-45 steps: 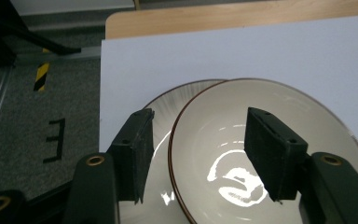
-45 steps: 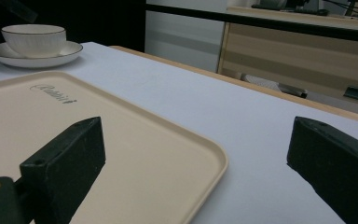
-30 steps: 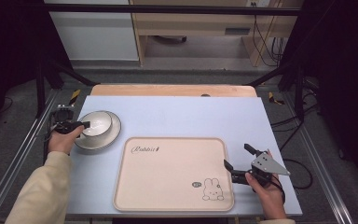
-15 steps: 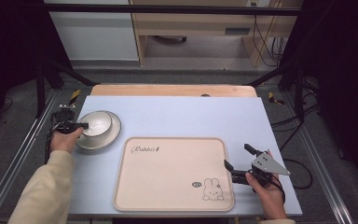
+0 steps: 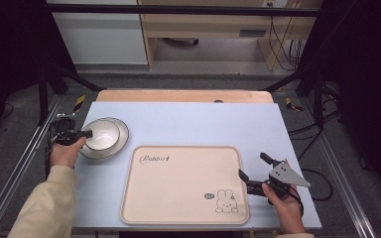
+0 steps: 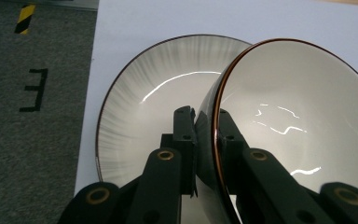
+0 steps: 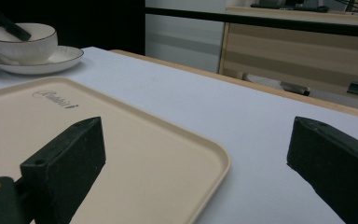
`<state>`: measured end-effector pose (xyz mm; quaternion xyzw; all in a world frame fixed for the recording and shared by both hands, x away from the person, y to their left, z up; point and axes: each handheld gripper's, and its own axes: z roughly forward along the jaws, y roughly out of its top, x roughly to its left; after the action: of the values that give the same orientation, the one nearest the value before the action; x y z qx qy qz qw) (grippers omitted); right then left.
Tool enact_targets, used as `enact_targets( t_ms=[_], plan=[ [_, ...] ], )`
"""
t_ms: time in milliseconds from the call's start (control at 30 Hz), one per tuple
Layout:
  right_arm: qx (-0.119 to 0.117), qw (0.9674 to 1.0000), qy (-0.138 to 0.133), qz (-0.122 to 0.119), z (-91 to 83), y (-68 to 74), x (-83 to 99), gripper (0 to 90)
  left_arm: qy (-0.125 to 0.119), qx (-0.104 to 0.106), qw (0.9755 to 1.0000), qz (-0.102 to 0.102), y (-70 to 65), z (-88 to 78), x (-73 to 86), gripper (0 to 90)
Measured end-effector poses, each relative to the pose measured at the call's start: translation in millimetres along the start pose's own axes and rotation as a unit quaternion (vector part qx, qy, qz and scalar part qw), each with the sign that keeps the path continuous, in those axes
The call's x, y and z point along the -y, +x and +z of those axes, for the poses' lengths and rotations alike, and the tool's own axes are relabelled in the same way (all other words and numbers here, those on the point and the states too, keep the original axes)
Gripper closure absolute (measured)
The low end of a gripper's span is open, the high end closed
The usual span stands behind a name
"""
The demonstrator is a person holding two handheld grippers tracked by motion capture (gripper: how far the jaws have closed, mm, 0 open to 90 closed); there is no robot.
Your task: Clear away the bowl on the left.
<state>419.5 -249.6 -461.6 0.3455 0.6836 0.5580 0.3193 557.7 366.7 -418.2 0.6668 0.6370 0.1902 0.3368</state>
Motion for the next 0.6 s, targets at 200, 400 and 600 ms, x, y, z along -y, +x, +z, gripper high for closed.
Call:
enact_targets(
  t_ms=[200, 400, 600],
  plan=[
    [0.003, 1.0, -0.003, -0.005, -2.6, 4.6, -1.3, 4.5, -0.017, 0.023, 0.9994, 0.018, -13.3, -19.1, 4.8, 81.7],
    [-0.001, 0.9999, 0.007, -0.013, 1.7, 9.5, -0.4, 4.5, -0.039, 0.053, 0.9977, 0.015, -18.7, -31.1, 14.3, 81.8],
    [0.002, 0.9999, 0.005, -0.014, 0.3, 8.3, -0.3, 4.6, -0.036, 0.062, 0.9971, 0.026, -27.2, -33.8, 19.3, 81.7]
  ],
)
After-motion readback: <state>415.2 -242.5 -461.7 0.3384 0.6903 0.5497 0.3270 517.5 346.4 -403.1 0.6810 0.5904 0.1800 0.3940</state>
